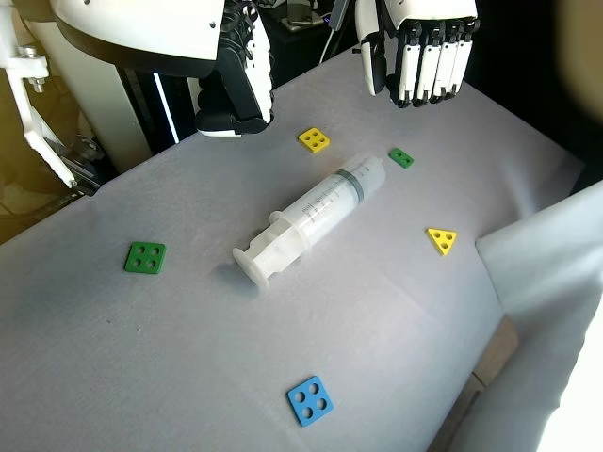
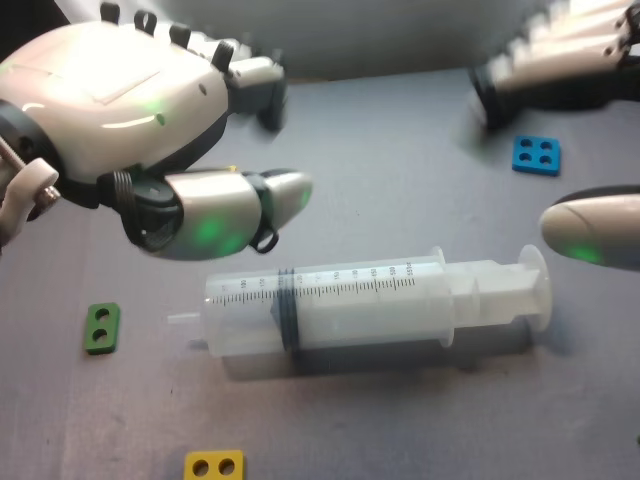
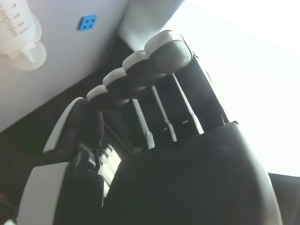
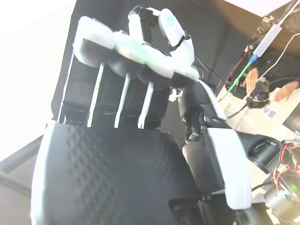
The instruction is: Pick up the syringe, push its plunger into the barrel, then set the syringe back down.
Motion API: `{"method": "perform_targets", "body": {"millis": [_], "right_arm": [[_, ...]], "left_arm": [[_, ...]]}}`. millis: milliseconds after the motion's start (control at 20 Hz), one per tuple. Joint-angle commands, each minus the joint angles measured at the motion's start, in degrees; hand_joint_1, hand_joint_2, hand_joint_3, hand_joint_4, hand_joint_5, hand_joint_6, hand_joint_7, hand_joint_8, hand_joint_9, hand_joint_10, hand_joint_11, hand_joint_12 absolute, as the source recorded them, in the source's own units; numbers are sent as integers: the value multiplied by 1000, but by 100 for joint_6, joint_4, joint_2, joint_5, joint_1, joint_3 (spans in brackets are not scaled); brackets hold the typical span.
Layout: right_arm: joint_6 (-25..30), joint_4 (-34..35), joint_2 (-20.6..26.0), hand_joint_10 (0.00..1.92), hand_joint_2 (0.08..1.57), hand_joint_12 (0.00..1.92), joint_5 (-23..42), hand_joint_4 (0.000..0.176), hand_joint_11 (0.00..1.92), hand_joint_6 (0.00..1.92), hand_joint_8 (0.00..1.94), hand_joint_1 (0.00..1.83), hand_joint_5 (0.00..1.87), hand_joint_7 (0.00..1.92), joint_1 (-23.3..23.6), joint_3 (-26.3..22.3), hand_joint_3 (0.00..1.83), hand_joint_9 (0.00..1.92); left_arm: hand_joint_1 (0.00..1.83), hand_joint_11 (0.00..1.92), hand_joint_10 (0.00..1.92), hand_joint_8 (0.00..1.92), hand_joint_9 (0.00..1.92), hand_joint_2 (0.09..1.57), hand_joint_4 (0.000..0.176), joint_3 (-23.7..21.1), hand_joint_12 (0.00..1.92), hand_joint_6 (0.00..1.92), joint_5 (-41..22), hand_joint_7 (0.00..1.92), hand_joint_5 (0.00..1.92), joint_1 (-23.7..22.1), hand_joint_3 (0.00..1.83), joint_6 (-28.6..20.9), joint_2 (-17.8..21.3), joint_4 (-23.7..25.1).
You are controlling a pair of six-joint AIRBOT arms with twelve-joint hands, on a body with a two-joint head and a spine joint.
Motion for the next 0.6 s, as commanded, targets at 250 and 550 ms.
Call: {"method": "perform_targets", "body": {"millis": [250, 550], "right_arm": [[29, 268, 5, 3, 1264, 178, 176, 0, 0, 3, 2, 0, 36, 9, 94, -24, 15, 13], [54, 268, 1, 1, 1263, 208, -291, 0, 0, 0, 0, 0, 35, 23, 92, -35, 4, 28]], "left_arm": [[0, 64, 4, 3, 232, 1354, 0, 24, 347, 1, -419, 245, 242, -77, 7, 81, 5, 60], [0, 29, 0, 1, 190, 1225, 0, -2, 328, 2, -401, 199, 216, -152, 0, 294, 5, -290]]}}
